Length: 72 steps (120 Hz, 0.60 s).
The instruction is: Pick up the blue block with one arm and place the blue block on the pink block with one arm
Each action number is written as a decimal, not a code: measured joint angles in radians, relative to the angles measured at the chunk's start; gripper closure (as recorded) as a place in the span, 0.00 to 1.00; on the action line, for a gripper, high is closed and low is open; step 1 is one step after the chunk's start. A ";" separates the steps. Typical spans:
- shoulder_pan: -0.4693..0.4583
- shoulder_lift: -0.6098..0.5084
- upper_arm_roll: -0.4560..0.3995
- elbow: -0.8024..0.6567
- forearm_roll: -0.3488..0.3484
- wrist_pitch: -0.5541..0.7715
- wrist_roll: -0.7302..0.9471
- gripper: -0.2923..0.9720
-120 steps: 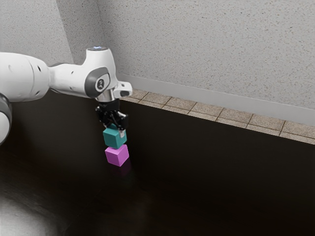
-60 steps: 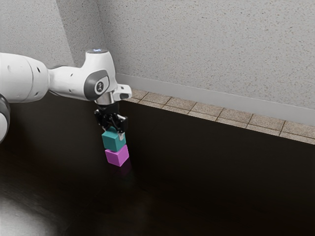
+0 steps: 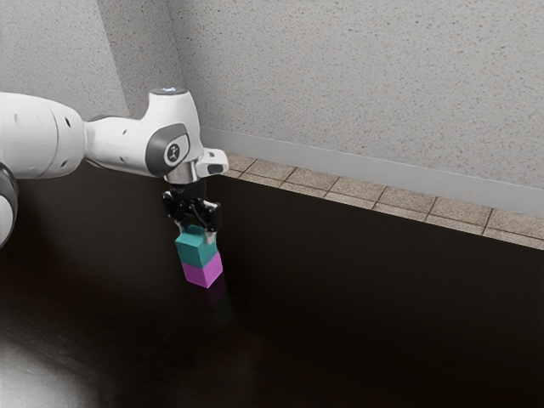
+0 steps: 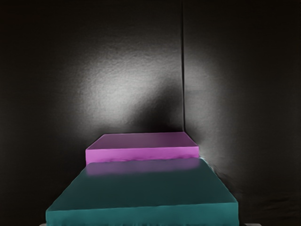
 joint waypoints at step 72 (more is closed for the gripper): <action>-0.018 -0.150 -0.011 0.067 0.082 -0.117 0.008 0.24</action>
